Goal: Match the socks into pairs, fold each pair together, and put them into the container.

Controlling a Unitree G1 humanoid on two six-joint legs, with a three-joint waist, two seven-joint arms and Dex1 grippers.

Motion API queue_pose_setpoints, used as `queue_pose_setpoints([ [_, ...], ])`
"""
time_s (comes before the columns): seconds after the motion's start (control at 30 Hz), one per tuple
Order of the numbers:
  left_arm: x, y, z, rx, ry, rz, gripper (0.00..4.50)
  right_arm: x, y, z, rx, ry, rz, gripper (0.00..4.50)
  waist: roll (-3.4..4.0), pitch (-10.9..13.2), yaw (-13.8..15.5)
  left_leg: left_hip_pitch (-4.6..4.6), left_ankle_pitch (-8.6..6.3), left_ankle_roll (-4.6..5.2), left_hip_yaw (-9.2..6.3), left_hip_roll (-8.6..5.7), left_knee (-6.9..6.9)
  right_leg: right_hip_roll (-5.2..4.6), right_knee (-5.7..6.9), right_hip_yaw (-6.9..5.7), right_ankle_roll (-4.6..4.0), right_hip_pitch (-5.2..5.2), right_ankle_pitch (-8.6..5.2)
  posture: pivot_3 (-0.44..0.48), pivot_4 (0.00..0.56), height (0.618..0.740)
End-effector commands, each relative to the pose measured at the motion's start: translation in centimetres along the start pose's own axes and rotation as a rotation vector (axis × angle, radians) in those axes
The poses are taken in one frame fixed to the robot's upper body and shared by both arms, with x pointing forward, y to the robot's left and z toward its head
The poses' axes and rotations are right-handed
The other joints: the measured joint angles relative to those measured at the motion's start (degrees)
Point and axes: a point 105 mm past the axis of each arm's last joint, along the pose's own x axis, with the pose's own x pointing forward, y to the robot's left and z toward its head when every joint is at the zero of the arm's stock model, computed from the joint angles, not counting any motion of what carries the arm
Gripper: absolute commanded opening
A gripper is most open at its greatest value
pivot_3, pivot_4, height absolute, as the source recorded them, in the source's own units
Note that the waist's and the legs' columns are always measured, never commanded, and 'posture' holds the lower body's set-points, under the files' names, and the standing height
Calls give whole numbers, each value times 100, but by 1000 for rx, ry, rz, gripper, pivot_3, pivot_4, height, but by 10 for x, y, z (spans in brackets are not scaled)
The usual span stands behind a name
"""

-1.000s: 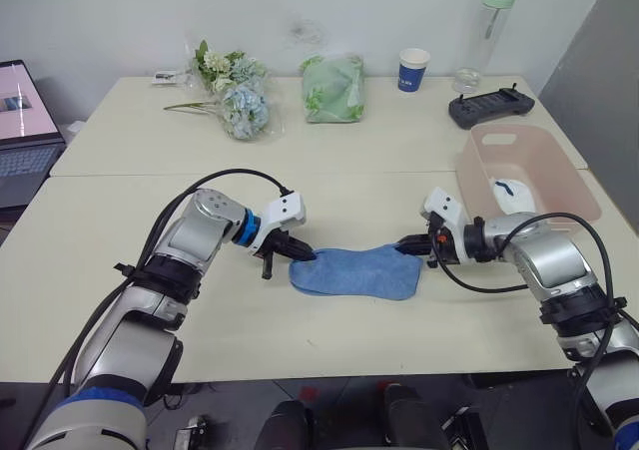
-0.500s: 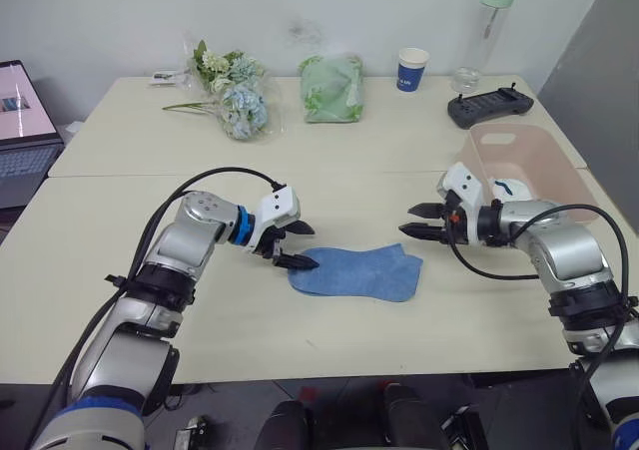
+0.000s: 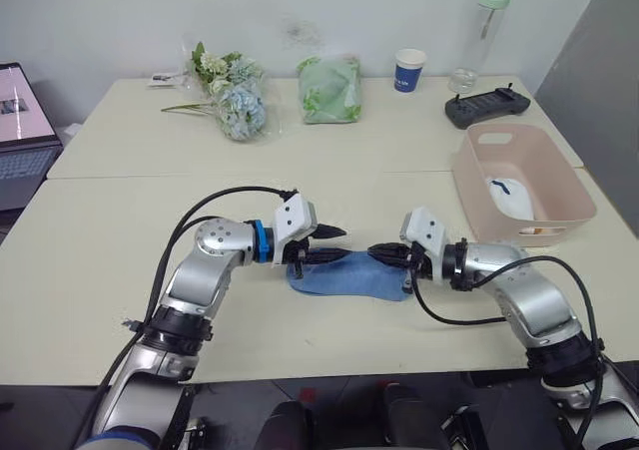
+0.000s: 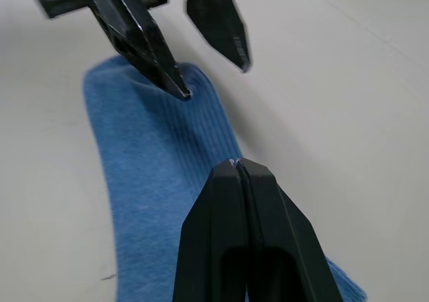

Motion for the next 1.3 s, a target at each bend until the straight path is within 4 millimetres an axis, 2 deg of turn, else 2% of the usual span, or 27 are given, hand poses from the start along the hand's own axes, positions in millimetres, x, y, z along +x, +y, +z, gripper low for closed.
queue_pose_setpoints([
  [0.03, 4, -4, -10, 15, 25, 36, 429, 5, 0, -11, -33, 14, -48, 0, -1, -1, 1, 1, 0, 0, 1, 0, -1, 0, -2, 0, 0, 2, 0, 0, 150, 740],
  [0.07, 5, -5, -18, -4, 39, 50, 70, 5, -1, -18, -13, 29, -63, 0, -1, -1, 1, 3, 0, 0, 1, 0, -2, 0, -4, 0, 0, 4, 0, 0, 150, 740],
  [0.2, -1, -8, -34, -27, 79, 69, 31, -1, -12, -39, 9, 77, -115, 0, -1, -1, 5, 3, 0, 0, 4, -1, -4, 0, -5, 1, 0, 3, 0, 0, 150, 740],
  [0.3, -10, -5, -40, -37, 95, 90, 31, -12, -22, -52, -8, 107, -136, 0, -1, -2, 24, 15, 0, 0, 4, -1, -4, 0, -4, 1, 0, 14, 0, 0, 150, 740],
  [0.43, -18, -5, -40, -55, 88, 96, 31, -23, -32, -49, -10, 85, -148, 0, -2, -3, 59, 22, -1, 1, 11, -1, -5, 0, -8, 4, 0, 22, 0, 0, 150, 740],
  [0.5, -21, -6, -36, -56, 72, 95, 31, -27, -33, -40, -14, 43, -136, 0, -2, -3, 76, 22, -1, 1, 12, -1, -5, 0, -9, 4, 0, 21, 0, 0, 150, 740],
  [0.63, -26, -12, -20, -53, 7, 74, 31, -32, -21, -11, 8, -97, -66, 0, -2, -2, 81, 19, -1, 1, 14, 3, -9, 0, -8, 4, 0, 16, 0, 0, 150, 740],
  [0.73, -31, -17, -14, -46, -12, 59, 31, -33, -6, -1, 27, -136, -1, 0, -2, -2, 81, 17, -1, 1, 6, 3, -9, 0, -8, 4, 0, 14, 0, 0, 150, 740],
  [0.8, -34, -20, -14, -47, -5, 52, 31, -32, 2, -5, 34, -115, 22, 0, -2, -2, 82, 18, -1, 2, 3, 4, -10, 1, -8, 3, 0, 16, 0, 0, 150, 740],
  [0.93, -42, -26, -39, -80, 120, 59, 31, -25, 15, -36, -20, 18, 34, 0, -2, -2, 83, 21, -3, 5, 8, 3, -10, 1, -9, 3, 0, 18, 0, 0, 150, 740],
  [1.17, -45, -27, -64, -73, 230, 67, 31, -38, 6, -54, -18, 89, -8, 0, -3, -3, 87, 26, -9, 16, 36, 2, -10, 2, -7, 4, 0, 22, 0, 0, 150, 740],
  [1.23, -45, -27, -65, -78, 228, 70, 31, -40, 4, -56, -20, 96, -14, 0, -3, -4, 90, 27, -8, 14, 40, 2, -10, 1, -8, 5, 0, 23, 0, 0, 150, 740],
  [1.3, -45, -24, -54, -74, 179, 73, 31, -46, -3, -49, -5, 75, -32, 0, -3, -4, 92, 28, -9, 16, 43, 3, -10, 1, -8, 6, 0, 23, 0, 0, 150, 740],
])
